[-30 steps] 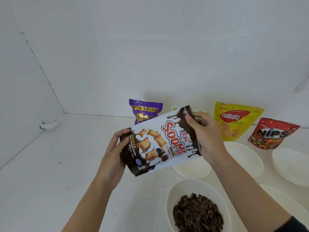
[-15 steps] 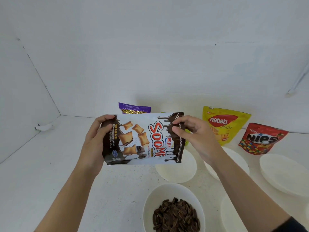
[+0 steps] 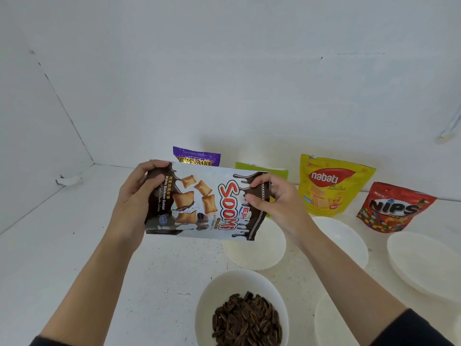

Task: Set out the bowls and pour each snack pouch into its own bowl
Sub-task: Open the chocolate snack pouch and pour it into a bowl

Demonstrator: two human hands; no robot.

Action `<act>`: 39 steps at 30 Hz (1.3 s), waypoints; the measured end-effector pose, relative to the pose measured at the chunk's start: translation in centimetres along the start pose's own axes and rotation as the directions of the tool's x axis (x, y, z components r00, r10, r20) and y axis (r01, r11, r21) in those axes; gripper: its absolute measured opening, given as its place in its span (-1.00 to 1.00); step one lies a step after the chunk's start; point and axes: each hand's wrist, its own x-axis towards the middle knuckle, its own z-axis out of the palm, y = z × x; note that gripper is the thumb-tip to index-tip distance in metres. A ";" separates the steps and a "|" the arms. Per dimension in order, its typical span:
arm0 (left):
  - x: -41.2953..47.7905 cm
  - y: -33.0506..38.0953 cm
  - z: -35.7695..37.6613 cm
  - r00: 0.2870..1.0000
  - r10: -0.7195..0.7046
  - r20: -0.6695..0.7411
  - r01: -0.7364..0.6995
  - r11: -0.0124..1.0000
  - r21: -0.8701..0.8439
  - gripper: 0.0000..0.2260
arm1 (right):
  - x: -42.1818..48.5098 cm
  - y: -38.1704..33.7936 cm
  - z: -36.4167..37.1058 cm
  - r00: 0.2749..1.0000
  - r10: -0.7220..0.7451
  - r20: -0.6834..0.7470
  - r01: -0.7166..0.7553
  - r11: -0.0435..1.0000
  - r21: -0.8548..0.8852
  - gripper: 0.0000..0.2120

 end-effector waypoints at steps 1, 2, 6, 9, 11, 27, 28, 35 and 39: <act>0.1 0.2 0.1 1.000 0.011 0.008 -0.011 1.000 0.018 -0.75 | 0.1 0.2 0.0 1.000 -0.002 -0.002 0.002 1.000 0.002 -0.79; 0.3 0.4 0.1 1.000 0.022 0.014 -0.022 0.999 0.035 -0.75 | 0.2 0.4 0.1 1.000 -0.002 -0.005 0.002 1.000 0.006 -0.78; 0.8 0.1 0.5 1.000 0.023 0.020 -0.025 0.997 0.074 -0.75 | 0.5 2.0 0.1 1.000 0.006 -0.020 -0.005 1.000 0.019 -0.76; 0.9 -0.4 0.8 1.000 0.004 0.014 -0.005 0.995 0.098 -0.75 | 0.5 2.9 0.0 0.999 0.021 -0.026 -0.020 0.999 0.039 -0.76; 1.1 -0.7 0.8 1.000 -0.011 0.010 0.010 0.995 0.103 -0.75 | 0.4 3.4 0.0 0.999 0.044 -0.032 -0.042 0.997 0.059 -0.76; 1.4 1.1 0.3 1.000 -0.002 -0.029 0.004 0.999 0.055 -0.76 | 1.7 0.8 0.8 0.999 -0.040 -0.023 0.041 0.997 0.063 -0.81; 1.5 1.5 0.3 1.000 0.008 -0.027 -0.007 0.998 0.056 -0.77 | 1.8 0.5 0.9 0.998 -0.052 -0.025 0.054 0.996 0.065 -0.81; 1.9 2.9 0.7 0.996 0.079 0.037 -0.083 0.988 0.127 -0.80 | 1.6 1.1 0.9 0.998 -0.018 -0.060 0.024 0.994 0.102 -0.75; 1.6 2.9 1.2 0.990 0.098 0.099 -0.115 0.975 0.188 -0.80 | 1.0 2.6 0.9 0.996 0.040 -0.077 -0.030 0.991 0.130 -0.74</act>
